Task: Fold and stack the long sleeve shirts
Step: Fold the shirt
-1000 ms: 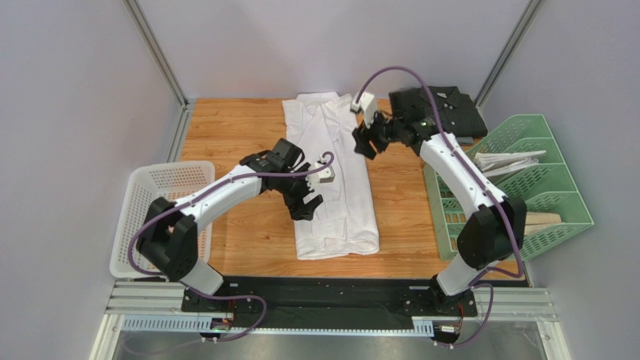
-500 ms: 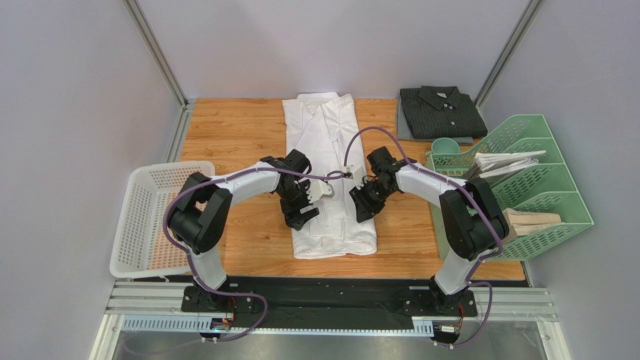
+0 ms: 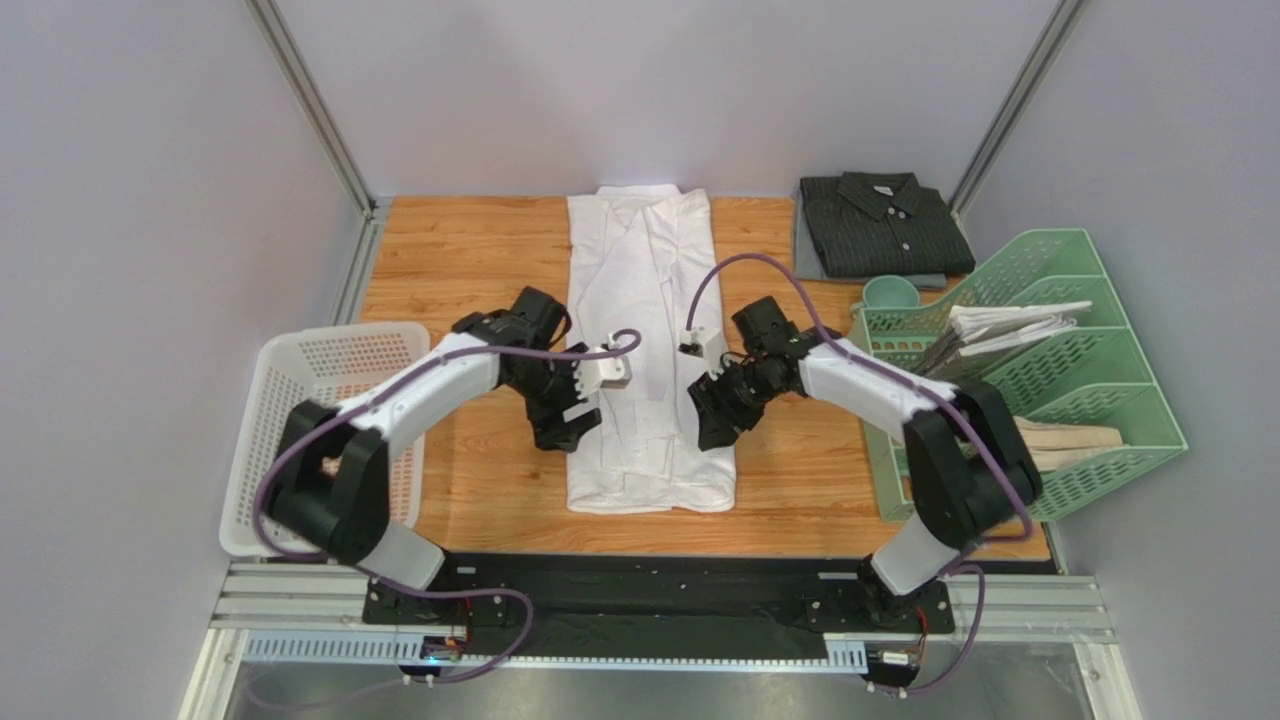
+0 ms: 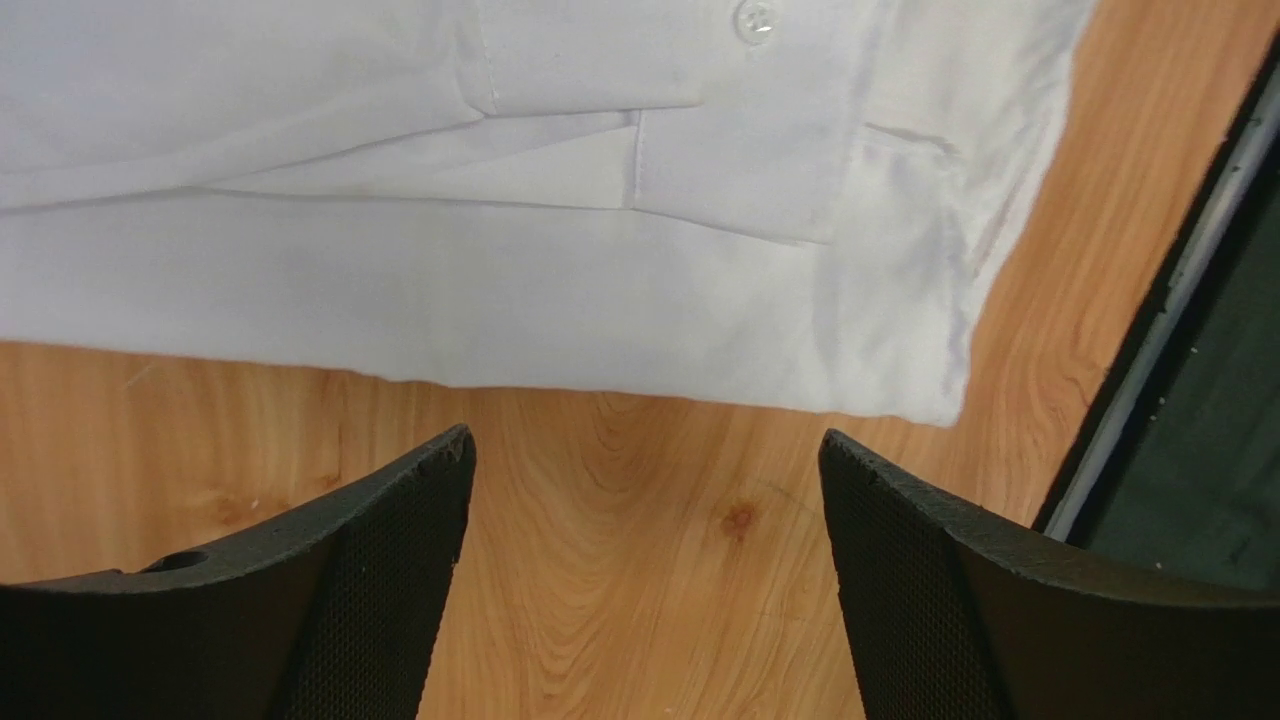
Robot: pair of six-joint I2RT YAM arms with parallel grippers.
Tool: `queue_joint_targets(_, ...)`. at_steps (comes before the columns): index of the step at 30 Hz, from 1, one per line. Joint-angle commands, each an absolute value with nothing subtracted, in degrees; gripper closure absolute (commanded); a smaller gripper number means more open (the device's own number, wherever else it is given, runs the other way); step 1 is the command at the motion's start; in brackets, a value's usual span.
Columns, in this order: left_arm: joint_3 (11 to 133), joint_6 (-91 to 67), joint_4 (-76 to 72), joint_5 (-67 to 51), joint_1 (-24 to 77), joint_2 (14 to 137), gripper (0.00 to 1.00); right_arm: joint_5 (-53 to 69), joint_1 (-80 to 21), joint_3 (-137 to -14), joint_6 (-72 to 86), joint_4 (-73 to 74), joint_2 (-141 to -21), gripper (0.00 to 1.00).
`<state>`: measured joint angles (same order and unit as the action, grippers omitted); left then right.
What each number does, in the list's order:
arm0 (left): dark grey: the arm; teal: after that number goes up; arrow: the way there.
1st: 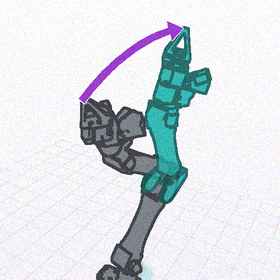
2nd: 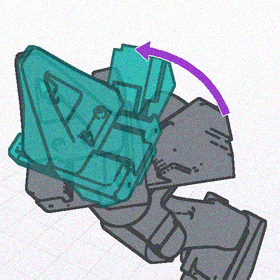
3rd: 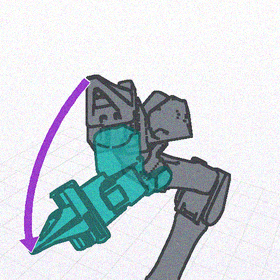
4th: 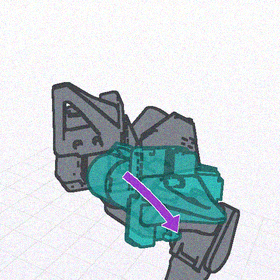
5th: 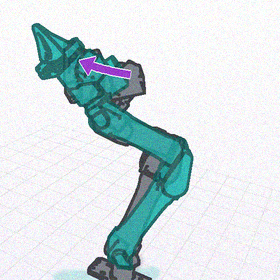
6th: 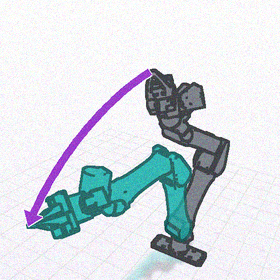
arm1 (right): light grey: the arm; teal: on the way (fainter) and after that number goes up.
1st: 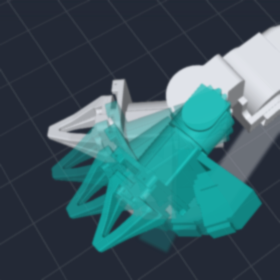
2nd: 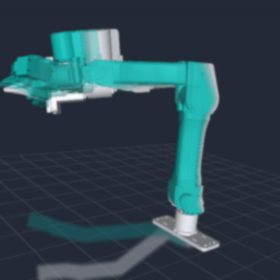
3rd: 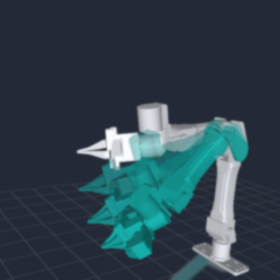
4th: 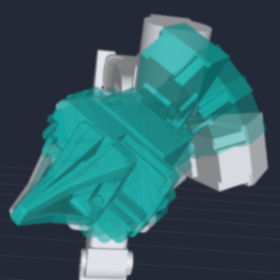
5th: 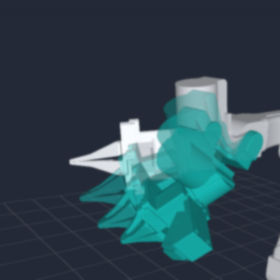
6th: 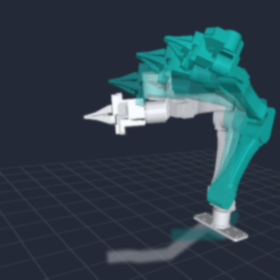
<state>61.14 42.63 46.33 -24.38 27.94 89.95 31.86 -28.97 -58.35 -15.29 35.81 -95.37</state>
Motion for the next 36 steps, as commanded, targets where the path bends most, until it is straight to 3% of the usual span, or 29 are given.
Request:
queue_joint_targets(1,55.8,49.1,47.0,-33.3,27.2,74.6,0.09,32.3,-29.3,-52.5,-26.8,35.2,-75.4,0.38)
queue_joint_targets(2,53.0,51.2,46.9,-33.4,27.8,70.5,0.09,31.6,-29.4,-50.2,-33.3,35.0,-68.7,0.3)
queue_joint_targets(4,50.0,54.1,46.1,-31.6,30.0,66.9,0.09,30.9,-30.0,-46.0,-41.7,33.8,-63.1,0.23)
queue_joint_targets(8,40.2,59.1,37.8,-26.3,35.2,59.1,0.09,28.4,-32.8,-32.5,-63.7,30.0,-54.2,0.22)
queue_joint_targets(15,31.3,61.6,28.1,-15.6,45.7,59.6,0.1,22.9,-41.6,-21.5,-73.7,16.2,-58.0,0.25)
queue_joint_targets(22,31.0,62.7,24.2,-12.2,49.4,67.0,0.13,19.1,-44.1,-22.5,-75.0,8.4,-69.1,0.37)
queue_joint_targets(25,32.0,62.2,22.5,-11.1,50.4,70.9,0.18,18.7,-44.3,-22.7,-74.9,6.8,-72.2,0.46)
queue_joint_targets(31,34.4,59.1,19.3,-9.8,50.4,75.7,0.39,17.4,-45.3,-21.6,-75.9,4.4,-73.4,0.57)
queue_joint_targets(33,34.5,59.0,19.8,-10.5,50.4,75.9,0.42,16.1,-45.8,-22.8,-74.5,7.5,-72.2,0.51)
queue_joint_targets(34,34.5,58.9,20.1,-10.5,50.3,75.8,0.41,15.0,-45.6,-23.4,-73.7,9.1,-71.0,0.42)
queue_joint_targets(36,34.5,58.6,21.4,-9.6,50.4,74.8,0.36,14.7,-44.9,-23.3,-75.3,13.8,-65.9,0.34)
